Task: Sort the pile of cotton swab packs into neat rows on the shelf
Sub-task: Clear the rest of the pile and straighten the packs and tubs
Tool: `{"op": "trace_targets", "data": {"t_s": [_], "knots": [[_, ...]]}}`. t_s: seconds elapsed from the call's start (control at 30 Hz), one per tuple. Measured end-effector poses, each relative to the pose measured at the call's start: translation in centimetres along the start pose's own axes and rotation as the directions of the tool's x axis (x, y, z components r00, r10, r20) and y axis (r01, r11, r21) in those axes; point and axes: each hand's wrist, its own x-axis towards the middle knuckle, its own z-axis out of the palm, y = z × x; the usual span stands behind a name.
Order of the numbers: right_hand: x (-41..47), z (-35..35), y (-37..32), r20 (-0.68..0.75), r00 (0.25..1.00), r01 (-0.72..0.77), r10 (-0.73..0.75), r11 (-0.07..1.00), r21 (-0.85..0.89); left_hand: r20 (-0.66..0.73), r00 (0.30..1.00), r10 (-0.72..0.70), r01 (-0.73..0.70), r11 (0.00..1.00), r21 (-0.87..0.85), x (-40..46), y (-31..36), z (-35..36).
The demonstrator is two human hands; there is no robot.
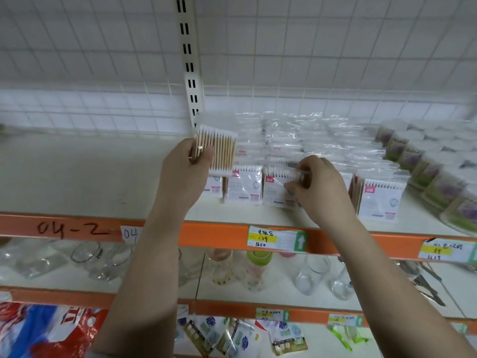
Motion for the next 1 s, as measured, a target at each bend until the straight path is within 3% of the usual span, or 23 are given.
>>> {"op": "trace_targets", "data": {"t_s": [0.1, 0.2, 0.3, 0.37, 0.43, 0.5, 0.57, 0.7, 0.83, 1.0], "knots": [[-0.2, 0.1, -0.3, -0.09, 0.99, 0.095, -0.107, 0.988, -0.121, 0.0, 1.0, 0.023, -0.023, 1.0, 0.003, -0.4, -0.1, -0.3], [0.0, 0.2, -0.5, -0.067, 0.99, 0.114, -0.125, 0.983, -0.146, 0.003, 0.998, 0.065, -0.065, 0.998, -0.025, -0.8, -0.1, -0.6], [0.2, -0.2, -1.2, -0.135, 0.978, 0.151, -0.16, 0.986, -0.073, -0.031, 0.993, 0.114, -0.116, 0.992, -0.057, -1.4, 0.0, -0.7], [0.4, -0.9, -2.5, -0.176, 0.979, 0.118, -0.104, 0.99, 0.074, -0.076, 0.977, 0.198, -0.202, 0.978, -0.049, -1.9, 0.1, -0.5], [0.9, -1.8, -4.0, -0.06, 0.998, 0.008, 0.008, 0.966, 0.26, -0.126, 0.933, 0.338, -0.342, 0.94, -0.007, -2.5, 0.0, 0.2], [1.4, -2.6, -5.3, 0.178, 0.98, -0.155, 0.089, 0.902, 0.402, -0.138, 0.861, 0.489, -0.481, 0.872, 0.088, -3.1, -0.2, 1.2], [1.7, -3.0, -5.8, 0.359, 0.925, -0.281, 0.124, 0.86, 0.426, -0.116, 0.797, 0.593, -0.575, 0.803, 0.158, -3.6, -0.7, 2.3], [2.2, -3.2, -5.4, 0.435, 0.896, -0.258, 0.084, 0.897, 0.358, -0.092, 0.724, 0.683, -0.659, 0.725, 0.198, -4.4, -1.5, 3.5], [2.3, -3.3, -4.7, 0.436, 0.894, -0.286, 0.098, 0.876, 0.389, 0.005, 0.734, 0.68, -0.674, 0.727, 0.133, -4.5, -1.7, 3.4], [3.2, -4.8, -3.8, 0.253, 0.964, -0.174, 0.085, 0.918, 0.355, -0.009, 0.856, 0.517, -0.515, 0.853, 0.086, -3.6, -2.4, 2.4]]}}
